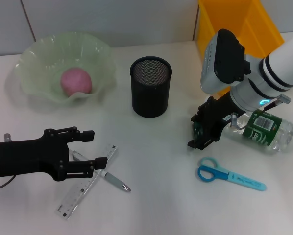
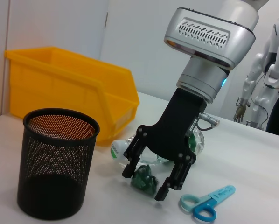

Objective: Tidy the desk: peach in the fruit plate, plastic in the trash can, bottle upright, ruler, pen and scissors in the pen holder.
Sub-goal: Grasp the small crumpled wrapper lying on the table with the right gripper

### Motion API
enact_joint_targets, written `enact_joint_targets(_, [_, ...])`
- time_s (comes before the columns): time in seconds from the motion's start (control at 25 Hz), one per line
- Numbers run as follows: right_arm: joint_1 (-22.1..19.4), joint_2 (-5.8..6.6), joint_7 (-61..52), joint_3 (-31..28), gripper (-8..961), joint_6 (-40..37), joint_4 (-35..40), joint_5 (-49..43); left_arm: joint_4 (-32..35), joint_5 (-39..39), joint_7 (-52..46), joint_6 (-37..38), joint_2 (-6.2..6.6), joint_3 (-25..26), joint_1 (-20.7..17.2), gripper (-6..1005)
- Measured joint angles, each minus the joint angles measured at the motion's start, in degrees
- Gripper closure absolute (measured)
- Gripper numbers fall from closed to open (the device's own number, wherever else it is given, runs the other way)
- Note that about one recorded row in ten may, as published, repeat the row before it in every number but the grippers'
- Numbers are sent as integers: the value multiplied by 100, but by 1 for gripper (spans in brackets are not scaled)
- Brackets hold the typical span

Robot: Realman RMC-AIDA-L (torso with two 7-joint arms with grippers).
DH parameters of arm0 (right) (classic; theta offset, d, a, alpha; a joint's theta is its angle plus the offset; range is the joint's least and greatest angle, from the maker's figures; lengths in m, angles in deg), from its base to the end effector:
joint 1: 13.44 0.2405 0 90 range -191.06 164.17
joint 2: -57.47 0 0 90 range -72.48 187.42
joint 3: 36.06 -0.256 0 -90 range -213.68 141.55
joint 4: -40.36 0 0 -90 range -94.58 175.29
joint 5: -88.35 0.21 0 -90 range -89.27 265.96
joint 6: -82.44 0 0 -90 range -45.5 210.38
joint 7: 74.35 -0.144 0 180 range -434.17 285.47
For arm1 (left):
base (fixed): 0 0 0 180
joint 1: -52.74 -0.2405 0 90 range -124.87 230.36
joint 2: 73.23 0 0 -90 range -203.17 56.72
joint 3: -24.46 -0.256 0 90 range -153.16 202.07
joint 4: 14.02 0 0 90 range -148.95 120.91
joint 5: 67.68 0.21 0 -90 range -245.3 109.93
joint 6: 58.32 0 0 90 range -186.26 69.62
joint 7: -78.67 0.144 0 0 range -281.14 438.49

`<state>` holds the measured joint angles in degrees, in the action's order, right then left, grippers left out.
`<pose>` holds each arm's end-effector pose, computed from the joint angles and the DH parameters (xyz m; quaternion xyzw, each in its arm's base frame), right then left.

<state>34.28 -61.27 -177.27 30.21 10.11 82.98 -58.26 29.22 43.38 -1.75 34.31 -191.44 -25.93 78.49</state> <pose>0.2142 0.3998 -0.0394 -0.9746 0.1043 -0.1659 0.1087 -0.2613 0.3080 -0.0013 -0.9568 -0.1828 -0.2119 0.0784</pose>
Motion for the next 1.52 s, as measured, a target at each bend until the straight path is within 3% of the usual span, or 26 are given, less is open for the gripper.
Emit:
enact_joint_targets(0.4, [8,0,-45,0,280,0,18,0,0,4,0,2,0,6,5,186])
enact_joint_targets(0.52, [9,0,-48,0,520,-7,40,9,4,4,0,2,0,12,13,186])
enact_joint_targets(0.72, [9,-6,-60,-2,664,-25,84,25,17,3,0,2,1,20,25,186])
enact_joint_targets(0.92, [9,-9,-61,-22,719,-6,94,27,18,3,0,1,5,21,48,186])
enact_joint_targets(1.52, [12,-9,-204,-13,712,-65,286,0,26,3,0,-9,9,21,53,186])
